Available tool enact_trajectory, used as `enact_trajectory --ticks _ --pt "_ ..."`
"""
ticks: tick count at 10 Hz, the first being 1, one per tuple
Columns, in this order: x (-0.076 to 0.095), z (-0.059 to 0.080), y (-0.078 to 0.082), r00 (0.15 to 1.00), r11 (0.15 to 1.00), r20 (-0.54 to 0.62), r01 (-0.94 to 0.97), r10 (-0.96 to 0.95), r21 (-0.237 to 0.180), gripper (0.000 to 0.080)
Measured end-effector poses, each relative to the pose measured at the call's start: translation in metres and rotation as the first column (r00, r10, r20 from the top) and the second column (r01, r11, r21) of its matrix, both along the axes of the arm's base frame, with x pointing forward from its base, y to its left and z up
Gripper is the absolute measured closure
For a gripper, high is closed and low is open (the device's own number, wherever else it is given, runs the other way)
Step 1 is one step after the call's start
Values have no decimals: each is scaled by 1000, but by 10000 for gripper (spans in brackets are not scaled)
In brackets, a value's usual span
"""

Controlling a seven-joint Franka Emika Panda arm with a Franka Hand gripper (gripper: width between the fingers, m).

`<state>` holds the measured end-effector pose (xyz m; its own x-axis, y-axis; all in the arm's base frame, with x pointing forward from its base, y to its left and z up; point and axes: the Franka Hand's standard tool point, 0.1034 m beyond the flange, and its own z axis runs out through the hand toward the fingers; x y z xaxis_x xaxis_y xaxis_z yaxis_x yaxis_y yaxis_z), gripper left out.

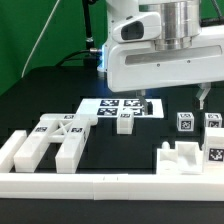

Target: Assemble chair

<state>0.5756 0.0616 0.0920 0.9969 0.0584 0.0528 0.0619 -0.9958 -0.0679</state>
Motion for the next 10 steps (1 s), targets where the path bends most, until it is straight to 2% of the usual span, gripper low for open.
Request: enact_trajectory --ticks 1,2,3,4,5,7,8,9,10 --pt "-4 -1 -1 1000 1000 -29 0 0 3 150" --pt "-11 -6 -14 998 1000 -50 -26 26 -4 150" --pt "-30 -9 -35 989 1000 -145 -23 20 -14 150" --pt "-48 -7 -56 959 1000 -283 -3 -6 -31 150" --pt "-46 -6 -62 940 999 -339 20 -32 -38 150" --pt "-50 -8 -58 878 1000 -479 2 -17 -31 150" --pt "-48 -9 -58 862 1000 -506 0 -15 -31 150" --pt "-57 -10 -59 817 1000 -577 -2 -13 -26 150" --pt "-67 -22 -71 754 1000 -656 12 -27 -28 150"
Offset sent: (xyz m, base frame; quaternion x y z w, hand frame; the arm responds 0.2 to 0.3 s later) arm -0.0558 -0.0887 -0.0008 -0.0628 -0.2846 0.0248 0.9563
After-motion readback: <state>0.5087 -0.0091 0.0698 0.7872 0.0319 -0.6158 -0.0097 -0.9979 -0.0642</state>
